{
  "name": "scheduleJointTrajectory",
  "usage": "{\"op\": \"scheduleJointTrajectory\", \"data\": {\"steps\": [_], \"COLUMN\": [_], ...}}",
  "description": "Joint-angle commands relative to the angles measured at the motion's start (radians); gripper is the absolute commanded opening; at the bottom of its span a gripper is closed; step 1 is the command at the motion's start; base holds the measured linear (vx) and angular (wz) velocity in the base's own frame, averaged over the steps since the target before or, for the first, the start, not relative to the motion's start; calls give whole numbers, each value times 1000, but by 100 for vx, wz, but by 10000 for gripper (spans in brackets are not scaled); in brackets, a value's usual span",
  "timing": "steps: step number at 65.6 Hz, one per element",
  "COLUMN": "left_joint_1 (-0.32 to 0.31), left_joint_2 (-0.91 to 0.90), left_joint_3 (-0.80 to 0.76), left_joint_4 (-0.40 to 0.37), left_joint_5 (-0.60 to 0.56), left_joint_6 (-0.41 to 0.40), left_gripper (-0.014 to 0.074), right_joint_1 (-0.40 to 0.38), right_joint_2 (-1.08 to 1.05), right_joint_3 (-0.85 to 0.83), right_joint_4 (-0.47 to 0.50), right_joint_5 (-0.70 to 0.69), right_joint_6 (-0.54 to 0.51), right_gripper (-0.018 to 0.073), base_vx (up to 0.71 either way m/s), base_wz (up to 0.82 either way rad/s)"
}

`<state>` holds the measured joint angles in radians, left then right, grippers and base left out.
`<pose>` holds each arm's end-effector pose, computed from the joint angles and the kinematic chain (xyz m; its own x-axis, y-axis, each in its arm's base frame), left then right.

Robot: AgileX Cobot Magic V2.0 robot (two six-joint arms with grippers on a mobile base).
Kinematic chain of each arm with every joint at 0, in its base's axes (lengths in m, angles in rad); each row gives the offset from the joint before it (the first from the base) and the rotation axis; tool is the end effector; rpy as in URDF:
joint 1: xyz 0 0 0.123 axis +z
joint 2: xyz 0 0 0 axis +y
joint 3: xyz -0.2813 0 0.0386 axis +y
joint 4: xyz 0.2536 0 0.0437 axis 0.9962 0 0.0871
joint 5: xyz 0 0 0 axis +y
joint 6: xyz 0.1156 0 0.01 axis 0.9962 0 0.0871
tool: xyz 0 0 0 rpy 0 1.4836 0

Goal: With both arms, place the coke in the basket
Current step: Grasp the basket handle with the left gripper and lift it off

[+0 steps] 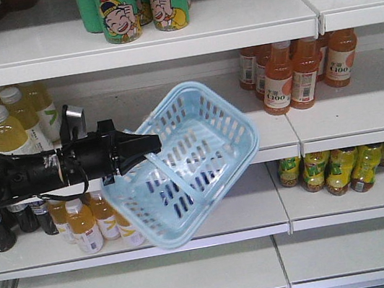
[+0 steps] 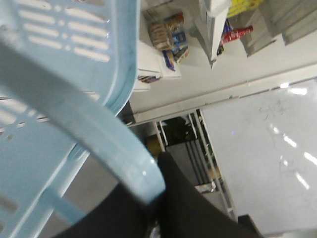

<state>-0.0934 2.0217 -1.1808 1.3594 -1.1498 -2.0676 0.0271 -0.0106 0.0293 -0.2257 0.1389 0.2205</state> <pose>0.3974 -0.1412 0.1832 -0.9086 -0.2914 -0.2993 0.2371 0.2302 -0.9438 0.0885 -0.0012 0.1897 -0.0669 -0.0049 -0.9978 0.0036 1.0000 -0.0052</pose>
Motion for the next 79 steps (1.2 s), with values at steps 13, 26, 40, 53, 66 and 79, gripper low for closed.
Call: {"op": "scheduleJointTrajectory", "data": {"steps": [13,26,40,53,66,79], "left_joint_1": [-85,-165,-232,-259,-258,-258], "left_joint_2": [-301,-454,-582,-658,-707,-727], "left_joint_3": [-22,-10,104,273,363,359], "left_joint_4": [183,225,171,159,157,85], "left_joint_5": [-232,-231,-231,-231,-231,-231], "left_joint_6": [-10,-10,-10,-10,-10,-10], "left_gripper": [-8,-8,-8,-8,-8,-8], "right_joint_1": [-5,-5,-5,-5,-5,-5], "right_joint_2": [-18,-18,-18,-18,-18,-18], "right_joint_3": [8,8,8,8,8,8], "right_joint_4": [-14,-14,-14,-14,-14,-14], "right_joint_5": [-71,-71,-71,-71,-71,-71], "right_joint_6": [-3,-3,-3,-3,-3,-3], "right_gripper": [-4,-4,-4,-4,-4,-4], "base_vx": [0,0,0,0,0,0], "base_wz": [0,0,0,0,0,0]}}
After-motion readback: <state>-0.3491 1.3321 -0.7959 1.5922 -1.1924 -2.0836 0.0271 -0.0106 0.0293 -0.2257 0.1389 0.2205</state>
